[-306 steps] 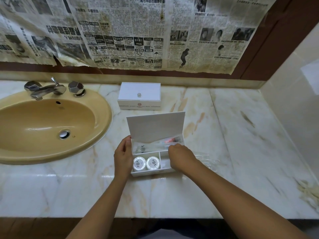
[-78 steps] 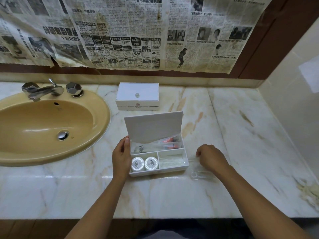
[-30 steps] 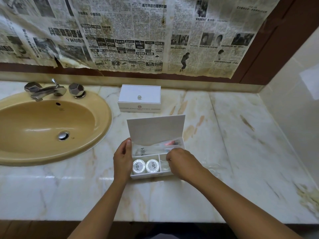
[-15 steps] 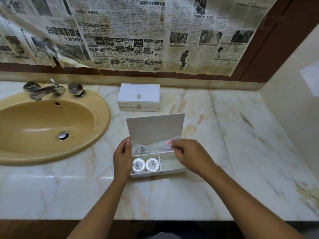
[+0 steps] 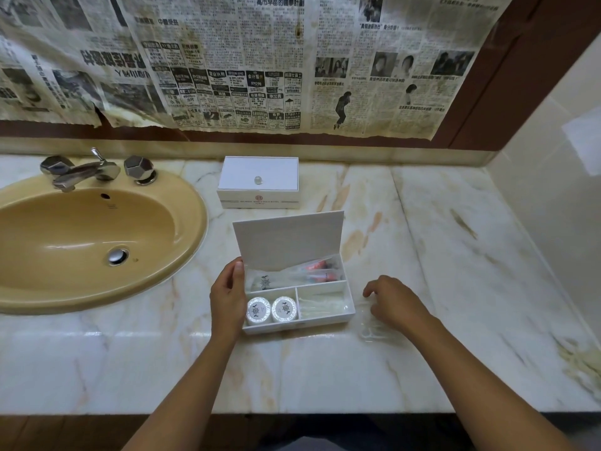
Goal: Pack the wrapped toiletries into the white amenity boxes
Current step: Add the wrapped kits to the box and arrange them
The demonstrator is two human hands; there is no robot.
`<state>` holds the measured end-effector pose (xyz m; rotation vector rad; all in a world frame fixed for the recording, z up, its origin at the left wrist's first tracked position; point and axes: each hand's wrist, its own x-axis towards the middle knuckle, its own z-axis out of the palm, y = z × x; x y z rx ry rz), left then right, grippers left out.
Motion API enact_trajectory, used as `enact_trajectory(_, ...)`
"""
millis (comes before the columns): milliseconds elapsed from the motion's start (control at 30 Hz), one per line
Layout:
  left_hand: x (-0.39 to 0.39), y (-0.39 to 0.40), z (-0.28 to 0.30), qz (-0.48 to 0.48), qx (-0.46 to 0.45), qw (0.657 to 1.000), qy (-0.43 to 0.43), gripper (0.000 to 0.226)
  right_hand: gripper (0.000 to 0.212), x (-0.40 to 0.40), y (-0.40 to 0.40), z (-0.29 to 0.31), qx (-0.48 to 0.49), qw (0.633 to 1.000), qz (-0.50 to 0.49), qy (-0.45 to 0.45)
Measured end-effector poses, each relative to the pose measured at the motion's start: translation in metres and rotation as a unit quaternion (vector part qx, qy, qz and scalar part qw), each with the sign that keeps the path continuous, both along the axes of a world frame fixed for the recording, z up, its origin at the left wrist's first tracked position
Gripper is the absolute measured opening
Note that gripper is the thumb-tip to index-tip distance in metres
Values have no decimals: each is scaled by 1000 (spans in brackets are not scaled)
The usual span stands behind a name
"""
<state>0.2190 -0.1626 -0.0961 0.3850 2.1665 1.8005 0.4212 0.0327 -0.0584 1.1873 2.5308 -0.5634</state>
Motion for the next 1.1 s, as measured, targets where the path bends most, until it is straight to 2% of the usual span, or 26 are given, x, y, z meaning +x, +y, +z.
enact_trajectory(200, -1, 0, -2, 5, 1, 1000, -4, 28, 33, 1, -2, -5, 22, 1000, 6, 9)
enact_trajectory(333, -1, 1, 0, 6, 10, 1000, -10, 19, 32, 1, -1, -3, 27, 1000, 3, 10)
enact_trajectory(500, -4, 0, -3, -2, 7, 1000, -4, 22, 29, 3, 2, -2, 41, 999, 7, 28)
enact_trajectory(733, -4, 0, -3, -1, 10, 1000, -2, 23, 22, -9, 2, 22, 99, 985, 3, 142)
enact_trajectory(967, -4, 0, -4, 6, 8, 1000, -7, 24, 17, -27, -14, 58, 192, 954, 23, 230)
enact_trajectory(1100, -3, 0, -2, 6, 13, 1000, -11, 20, 11, -40, -38, 65, 178, 944, 66, 269)
